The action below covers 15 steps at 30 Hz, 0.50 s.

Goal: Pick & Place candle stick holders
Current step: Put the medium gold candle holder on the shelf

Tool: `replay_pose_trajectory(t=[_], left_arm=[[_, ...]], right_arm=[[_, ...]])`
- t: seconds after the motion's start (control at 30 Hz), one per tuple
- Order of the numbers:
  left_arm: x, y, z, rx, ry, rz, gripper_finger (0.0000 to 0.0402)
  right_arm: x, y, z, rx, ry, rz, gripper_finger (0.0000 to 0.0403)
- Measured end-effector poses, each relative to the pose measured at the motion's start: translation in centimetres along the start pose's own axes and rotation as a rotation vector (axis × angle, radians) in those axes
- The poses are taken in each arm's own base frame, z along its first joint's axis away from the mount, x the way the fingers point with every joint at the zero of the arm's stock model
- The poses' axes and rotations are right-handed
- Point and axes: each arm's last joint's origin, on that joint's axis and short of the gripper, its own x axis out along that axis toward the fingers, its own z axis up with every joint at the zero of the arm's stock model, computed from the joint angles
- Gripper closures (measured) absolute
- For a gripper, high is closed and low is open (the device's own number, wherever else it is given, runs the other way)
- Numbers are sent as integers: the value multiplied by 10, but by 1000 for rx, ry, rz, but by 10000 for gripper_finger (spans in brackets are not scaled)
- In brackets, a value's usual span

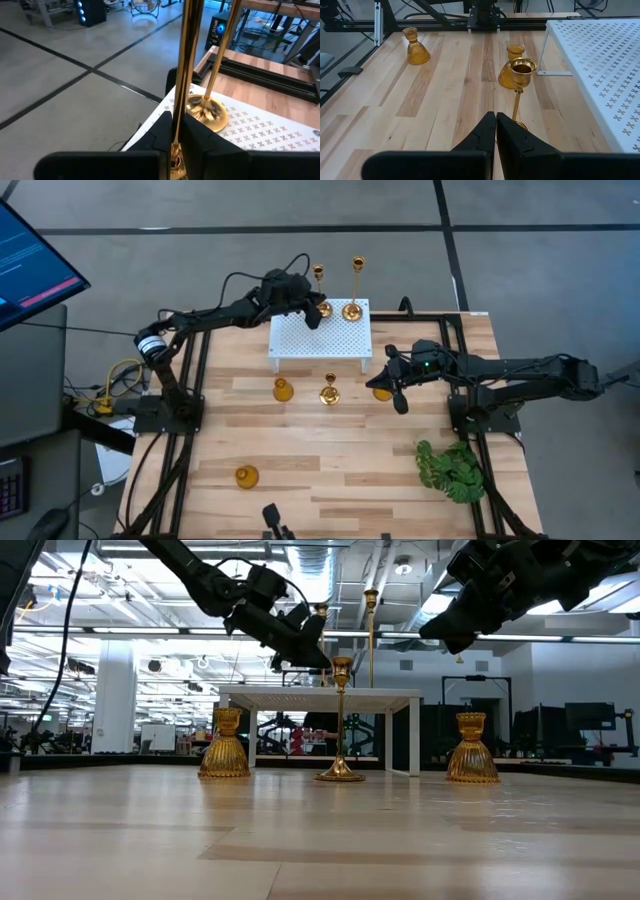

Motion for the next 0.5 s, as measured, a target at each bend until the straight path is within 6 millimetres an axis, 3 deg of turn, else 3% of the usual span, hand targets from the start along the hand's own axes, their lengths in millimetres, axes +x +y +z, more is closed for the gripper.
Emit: replay_pose_trajectory(t=[0.5], left_arm=[[3, -6, -3, 0, 13, -18, 379]], right_arm=[[0, 0, 0, 1, 3, 0, 396]])
